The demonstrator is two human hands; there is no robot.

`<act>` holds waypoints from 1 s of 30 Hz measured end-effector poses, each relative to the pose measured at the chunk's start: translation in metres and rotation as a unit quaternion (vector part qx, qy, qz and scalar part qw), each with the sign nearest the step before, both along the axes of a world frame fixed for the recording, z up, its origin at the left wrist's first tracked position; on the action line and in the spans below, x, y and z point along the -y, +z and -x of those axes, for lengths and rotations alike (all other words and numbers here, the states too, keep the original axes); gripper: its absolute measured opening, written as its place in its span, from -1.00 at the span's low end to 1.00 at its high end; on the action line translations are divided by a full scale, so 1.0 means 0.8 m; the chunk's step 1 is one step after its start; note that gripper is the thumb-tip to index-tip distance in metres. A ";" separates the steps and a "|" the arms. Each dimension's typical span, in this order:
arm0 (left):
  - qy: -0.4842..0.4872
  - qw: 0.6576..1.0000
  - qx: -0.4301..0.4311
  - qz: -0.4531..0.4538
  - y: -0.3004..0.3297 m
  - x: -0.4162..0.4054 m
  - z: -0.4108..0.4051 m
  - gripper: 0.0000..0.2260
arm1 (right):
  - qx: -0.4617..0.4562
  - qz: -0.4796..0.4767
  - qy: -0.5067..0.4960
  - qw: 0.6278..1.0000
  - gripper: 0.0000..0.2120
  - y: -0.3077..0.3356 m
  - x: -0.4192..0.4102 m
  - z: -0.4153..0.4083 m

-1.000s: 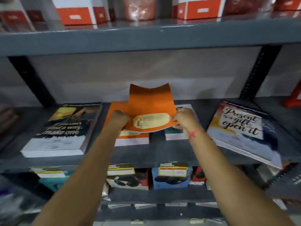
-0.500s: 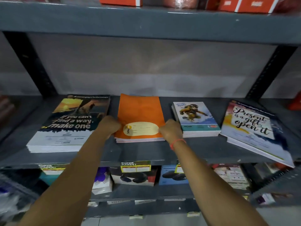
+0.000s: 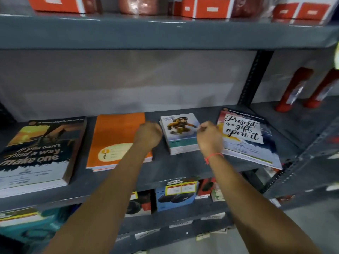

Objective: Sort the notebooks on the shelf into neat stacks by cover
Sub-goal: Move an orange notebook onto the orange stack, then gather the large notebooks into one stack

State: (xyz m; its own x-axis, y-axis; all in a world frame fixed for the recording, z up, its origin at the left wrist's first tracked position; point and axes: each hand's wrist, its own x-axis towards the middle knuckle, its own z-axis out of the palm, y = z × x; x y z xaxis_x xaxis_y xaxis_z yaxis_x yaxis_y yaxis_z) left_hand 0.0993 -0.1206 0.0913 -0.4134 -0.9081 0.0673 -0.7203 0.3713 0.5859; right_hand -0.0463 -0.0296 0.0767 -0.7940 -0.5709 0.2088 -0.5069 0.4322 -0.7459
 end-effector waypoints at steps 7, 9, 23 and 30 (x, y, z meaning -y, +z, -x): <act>-0.113 0.992 0.044 -0.037 -0.034 -0.083 0.202 -0.75 | 0.038 -0.184 -0.070 0.980 -0.65 -0.033 -0.094 0.178; -0.113 0.989 0.092 -0.040 -0.043 -0.091 0.241 -0.75 | 0.075 -0.217 -0.075 0.970 -0.65 -0.045 -0.113 0.212; 0.059 0.974 0.164 -0.143 -0.074 -0.112 0.324 -0.60 | 0.294 -0.073 -0.075 0.950 -0.73 -0.062 -0.127 0.299; 0.085 0.973 0.164 -0.142 -0.066 -0.107 0.322 -0.60 | 0.366 -0.061 -0.079 0.925 -0.68 -0.066 -0.136 0.320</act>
State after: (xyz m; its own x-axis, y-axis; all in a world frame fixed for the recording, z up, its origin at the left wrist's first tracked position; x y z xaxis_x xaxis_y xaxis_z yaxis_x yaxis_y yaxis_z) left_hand -0.1580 -0.0353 0.0386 -0.2127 -0.9278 -0.3065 -0.9222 0.0870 0.3767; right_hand -0.3022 0.0796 0.0243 -0.7721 -0.4203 -0.4766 0.1914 0.5613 -0.8052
